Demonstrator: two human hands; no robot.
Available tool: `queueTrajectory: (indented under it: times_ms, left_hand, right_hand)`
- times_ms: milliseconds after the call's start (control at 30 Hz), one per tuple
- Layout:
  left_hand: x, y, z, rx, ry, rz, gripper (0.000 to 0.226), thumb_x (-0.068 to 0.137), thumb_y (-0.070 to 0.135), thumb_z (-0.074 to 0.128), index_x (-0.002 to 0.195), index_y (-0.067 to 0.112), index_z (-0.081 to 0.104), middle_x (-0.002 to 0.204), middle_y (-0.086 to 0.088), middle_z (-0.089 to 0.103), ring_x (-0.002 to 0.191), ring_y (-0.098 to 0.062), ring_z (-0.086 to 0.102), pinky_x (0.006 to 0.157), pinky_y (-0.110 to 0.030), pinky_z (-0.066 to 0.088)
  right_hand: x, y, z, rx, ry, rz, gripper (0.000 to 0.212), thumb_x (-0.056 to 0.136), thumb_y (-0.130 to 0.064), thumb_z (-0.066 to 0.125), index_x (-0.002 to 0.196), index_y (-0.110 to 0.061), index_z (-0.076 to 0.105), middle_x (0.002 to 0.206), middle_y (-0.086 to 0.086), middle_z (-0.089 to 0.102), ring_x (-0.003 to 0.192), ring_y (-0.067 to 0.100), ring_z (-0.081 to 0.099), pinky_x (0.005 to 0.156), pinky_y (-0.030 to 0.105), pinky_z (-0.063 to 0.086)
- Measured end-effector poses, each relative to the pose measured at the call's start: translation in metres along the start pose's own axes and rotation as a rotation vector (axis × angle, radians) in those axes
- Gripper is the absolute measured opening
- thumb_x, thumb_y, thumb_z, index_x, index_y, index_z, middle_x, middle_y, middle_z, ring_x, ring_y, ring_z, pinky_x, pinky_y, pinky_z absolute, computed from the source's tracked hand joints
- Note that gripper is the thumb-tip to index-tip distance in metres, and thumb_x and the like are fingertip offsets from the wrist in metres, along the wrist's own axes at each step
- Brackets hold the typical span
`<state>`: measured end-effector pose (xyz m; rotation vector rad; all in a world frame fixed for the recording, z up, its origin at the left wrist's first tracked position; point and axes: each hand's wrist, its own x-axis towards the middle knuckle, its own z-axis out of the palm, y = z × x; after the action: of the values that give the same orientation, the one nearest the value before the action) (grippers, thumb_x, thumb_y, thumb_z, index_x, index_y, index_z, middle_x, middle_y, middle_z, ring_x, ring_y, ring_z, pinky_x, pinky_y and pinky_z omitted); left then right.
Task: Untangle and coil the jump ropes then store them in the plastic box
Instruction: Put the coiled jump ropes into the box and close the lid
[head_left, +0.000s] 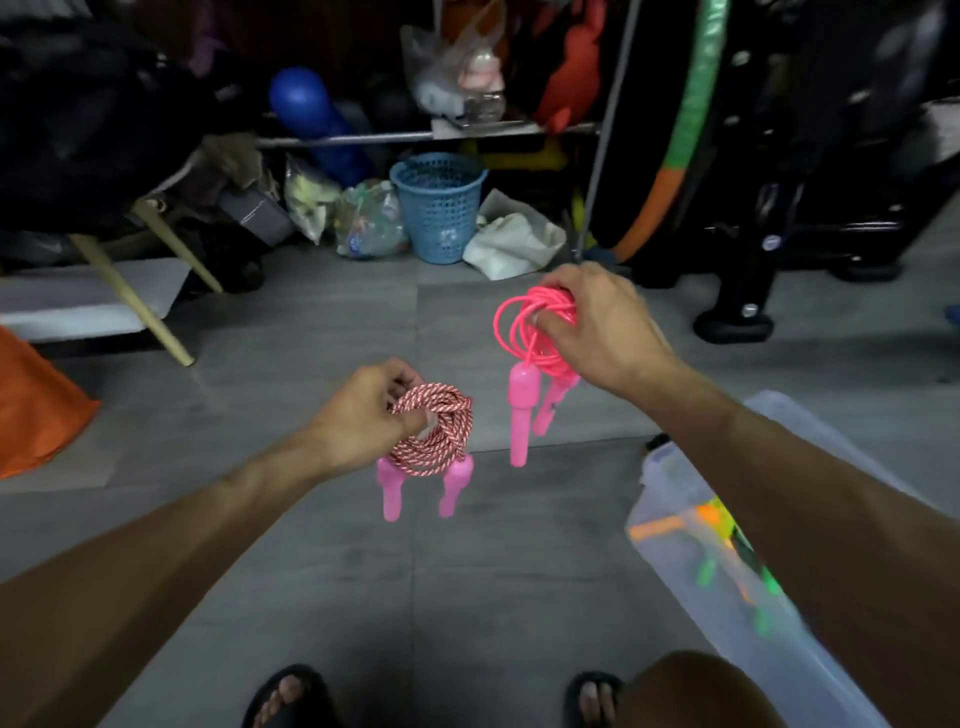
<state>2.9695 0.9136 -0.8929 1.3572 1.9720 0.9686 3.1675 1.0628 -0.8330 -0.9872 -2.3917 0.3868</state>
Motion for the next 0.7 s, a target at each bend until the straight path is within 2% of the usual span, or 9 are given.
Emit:
queueTrajectory:
  times_ms: [133,233,367,467,567,667,700]
  left_hand:
    - [0.010,0.070,0.054,0.007,-0.055,0.084,0.022,0.067,0.023,0.072,0.082,0.024,0.056,0.083,-0.007,0.068,0.079,-0.028,0.066,0.076,-0.045,0.054]
    - [0.020,0.109,0.097,-0.021,-0.102,0.135,0.022,0.072,0.013,0.073,0.082,0.024,0.056,0.084,-0.011,0.067,0.076,-0.025,0.063,0.076,-0.046,0.053]
    - [0.029,0.148,0.158,-0.072,-0.147,0.159,0.024,0.077,0.006,0.073,0.083,0.022,0.056,0.082,-0.006,0.063,0.073,-0.019,0.059,0.070,-0.038,0.052]
    - [0.030,0.177,0.199,-0.100,-0.172,0.187,0.025,0.079,0.000,0.070,0.084,0.020,0.056,0.079,-0.002,0.059,0.072,-0.017,0.058,0.069,-0.034,0.052]
    - [0.033,0.204,0.229,-0.157,-0.190,0.199,0.023,0.080,0.000,0.069,0.087,0.017,0.056,0.081,-0.003,0.060,0.075,-0.022,0.063,0.073,-0.037,0.055]
    - [0.042,0.225,0.253,-0.172,-0.181,0.221,0.021,0.081,0.002,0.069,0.087,0.018,0.057,0.082,-0.001,0.063,0.074,-0.013,0.065,0.072,-0.032,0.056]
    - [0.045,0.230,0.261,-0.187,-0.170,0.226,0.021,0.080,0.002,0.069,0.086,0.019,0.057,0.082,-0.002,0.063,0.075,-0.014,0.065,0.072,-0.031,0.056]
  right_hand:
    - [-0.034,0.053,-0.072,-0.036,0.089,0.094,0.026,0.082,-0.032,0.060,0.107,-0.024,0.062,0.105,0.005,0.059,0.102,0.028,0.057,0.088,0.045,0.047]
    - [-0.063,0.093,-0.109,-0.069,0.143,0.162,0.028,0.083,-0.033,0.059,0.110,-0.025,0.062,0.108,0.005,0.059,0.104,0.029,0.056,0.090,0.044,0.046]
    - [-0.109,0.151,-0.144,-0.137,0.174,0.262,0.030,0.081,-0.034,0.059,0.109,-0.024,0.062,0.109,0.009,0.060,0.103,0.033,0.056,0.087,0.041,0.046]
    - [-0.145,0.195,-0.158,-0.156,0.174,0.363,0.026,0.081,-0.030,0.061,0.105,-0.022,0.064,0.104,0.011,0.062,0.098,0.034,0.057,0.083,0.040,0.045]
    - [-0.182,0.233,-0.159,-0.125,0.160,0.442,0.021,0.081,-0.027,0.059,0.098,-0.017,0.066,0.094,0.011,0.062,0.088,0.031,0.059,0.074,0.037,0.046]
    - [-0.215,0.256,-0.150,-0.112,0.096,0.508,0.020,0.081,-0.024,0.058,0.094,-0.011,0.066,0.092,0.014,0.064,0.087,0.033,0.060,0.072,0.035,0.045]
    - [-0.225,0.263,-0.145,-0.101,0.072,0.527,0.019,0.080,-0.020,0.061,0.095,-0.009,0.066,0.093,0.015,0.065,0.088,0.034,0.060,0.073,0.034,0.044]
